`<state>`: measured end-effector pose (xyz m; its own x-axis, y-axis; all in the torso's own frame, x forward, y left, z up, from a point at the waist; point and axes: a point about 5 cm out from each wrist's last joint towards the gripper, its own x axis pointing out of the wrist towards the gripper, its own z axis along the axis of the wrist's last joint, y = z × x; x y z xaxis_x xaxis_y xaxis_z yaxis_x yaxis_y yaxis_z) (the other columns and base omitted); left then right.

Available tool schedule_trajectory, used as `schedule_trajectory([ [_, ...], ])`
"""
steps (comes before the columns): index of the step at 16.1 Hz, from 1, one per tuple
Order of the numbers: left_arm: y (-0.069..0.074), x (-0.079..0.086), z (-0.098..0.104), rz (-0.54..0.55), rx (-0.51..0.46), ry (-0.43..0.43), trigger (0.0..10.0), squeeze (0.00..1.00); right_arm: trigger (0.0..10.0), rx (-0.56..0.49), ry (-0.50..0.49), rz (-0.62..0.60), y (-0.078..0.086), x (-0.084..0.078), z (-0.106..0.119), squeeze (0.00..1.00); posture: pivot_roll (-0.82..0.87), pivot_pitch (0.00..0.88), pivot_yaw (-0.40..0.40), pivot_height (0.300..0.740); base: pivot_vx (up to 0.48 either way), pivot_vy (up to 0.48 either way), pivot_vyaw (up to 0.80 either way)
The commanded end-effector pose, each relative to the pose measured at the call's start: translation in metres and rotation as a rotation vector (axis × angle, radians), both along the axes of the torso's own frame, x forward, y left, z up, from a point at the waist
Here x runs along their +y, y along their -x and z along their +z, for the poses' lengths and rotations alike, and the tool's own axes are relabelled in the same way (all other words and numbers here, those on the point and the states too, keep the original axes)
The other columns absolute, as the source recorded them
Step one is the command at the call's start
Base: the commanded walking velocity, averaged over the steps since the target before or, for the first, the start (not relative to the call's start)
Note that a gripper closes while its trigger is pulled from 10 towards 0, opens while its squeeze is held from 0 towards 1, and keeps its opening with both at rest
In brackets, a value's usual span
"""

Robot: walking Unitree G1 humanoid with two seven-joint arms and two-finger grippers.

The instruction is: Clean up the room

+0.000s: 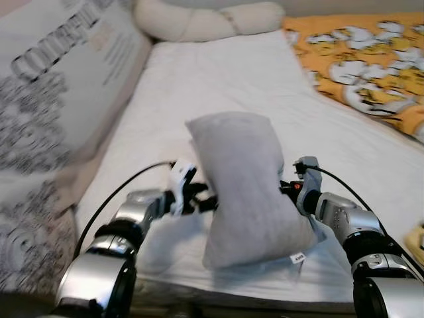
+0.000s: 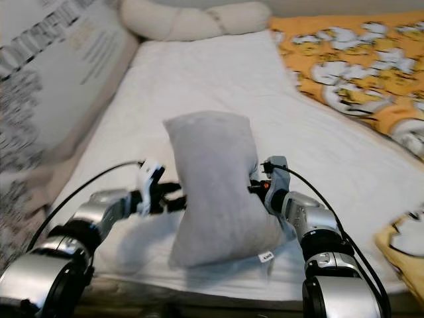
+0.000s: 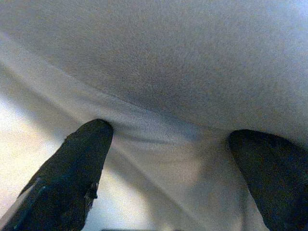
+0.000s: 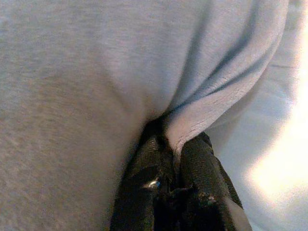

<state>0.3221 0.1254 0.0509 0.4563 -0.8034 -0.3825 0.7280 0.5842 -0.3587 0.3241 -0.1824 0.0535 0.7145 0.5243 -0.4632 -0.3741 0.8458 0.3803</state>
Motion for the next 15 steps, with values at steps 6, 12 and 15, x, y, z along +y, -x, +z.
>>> schedule_trajectory([
  [6, -0.01, 0.049, 0.005, 0.405, 0.113, 0.171, 10.0, 1.0, 0.0, 0.034, 0.012, 0.043, 0.011, -0.002, -0.013, 0.0, -0.03, 0.0, 0.098, 0.74, 0.0, 0.0, 0.0],
  [12, 0.001, 0.017, -0.005, 0.308, 0.265, 0.331, 10.0, 1.0, 0.0, 0.033, -0.002, 0.039, 0.012, -0.004, -0.014, 0.0, -0.06, 0.0, 0.117, 0.74, 0.0, 0.0, 0.0],
  [15, 0.002, 0.004, -0.004, 0.27, 0.281, 0.374, 10.0, 1.0, 0.0, 0.033, -0.009, 0.037, 0.012, -0.005, -0.014, 0.0, -0.07, 0.0, 0.125, 0.74, 0.0, 0.0, 0.0],
])
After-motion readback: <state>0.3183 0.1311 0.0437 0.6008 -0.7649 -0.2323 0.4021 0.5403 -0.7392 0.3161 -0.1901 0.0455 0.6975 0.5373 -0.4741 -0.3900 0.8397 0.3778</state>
